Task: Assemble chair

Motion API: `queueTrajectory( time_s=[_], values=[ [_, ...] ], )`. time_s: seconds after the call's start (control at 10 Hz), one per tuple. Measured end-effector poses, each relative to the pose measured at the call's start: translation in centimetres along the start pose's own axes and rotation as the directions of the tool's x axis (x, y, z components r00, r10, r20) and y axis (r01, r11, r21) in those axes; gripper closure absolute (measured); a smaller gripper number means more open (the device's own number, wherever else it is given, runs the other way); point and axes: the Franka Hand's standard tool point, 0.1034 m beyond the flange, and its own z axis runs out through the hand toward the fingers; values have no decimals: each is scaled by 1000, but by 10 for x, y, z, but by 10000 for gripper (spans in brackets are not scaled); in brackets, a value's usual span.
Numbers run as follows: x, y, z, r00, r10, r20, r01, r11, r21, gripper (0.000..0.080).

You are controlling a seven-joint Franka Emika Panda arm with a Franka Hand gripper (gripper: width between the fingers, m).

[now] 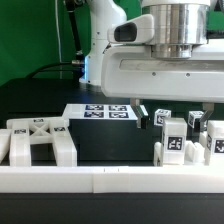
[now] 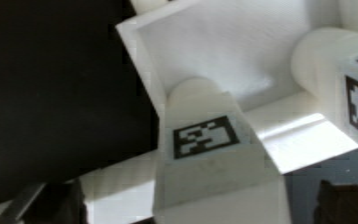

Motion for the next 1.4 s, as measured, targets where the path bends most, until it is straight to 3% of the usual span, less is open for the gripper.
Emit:
queueTrajectory(
  time_s=[0.2, 0.3, 0.4, 0.6, 0.9, 1.1, 1.4],
  values=[
    [0, 0, 0, 998, -63, 0, 63, 998, 0, 403],
    [0, 0, 0, 998, -58, 0, 58, 998, 0, 403],
    [0, 0, 0, 999, -50, 0, 50, 999, 1, 510],
    [0, 0, 0, 1000, -9, 0, 9, 1000, 2, 510],
    [0, -1, 0, 962, 274, 2, -274, 962, 3, 510],
    [-2, -2, 1, 873, 488, 4, -488, 873, 2, 509],
    [-2, -3, 2, 664, 747, 5, -747, 664, 4, 509]
  ],
)
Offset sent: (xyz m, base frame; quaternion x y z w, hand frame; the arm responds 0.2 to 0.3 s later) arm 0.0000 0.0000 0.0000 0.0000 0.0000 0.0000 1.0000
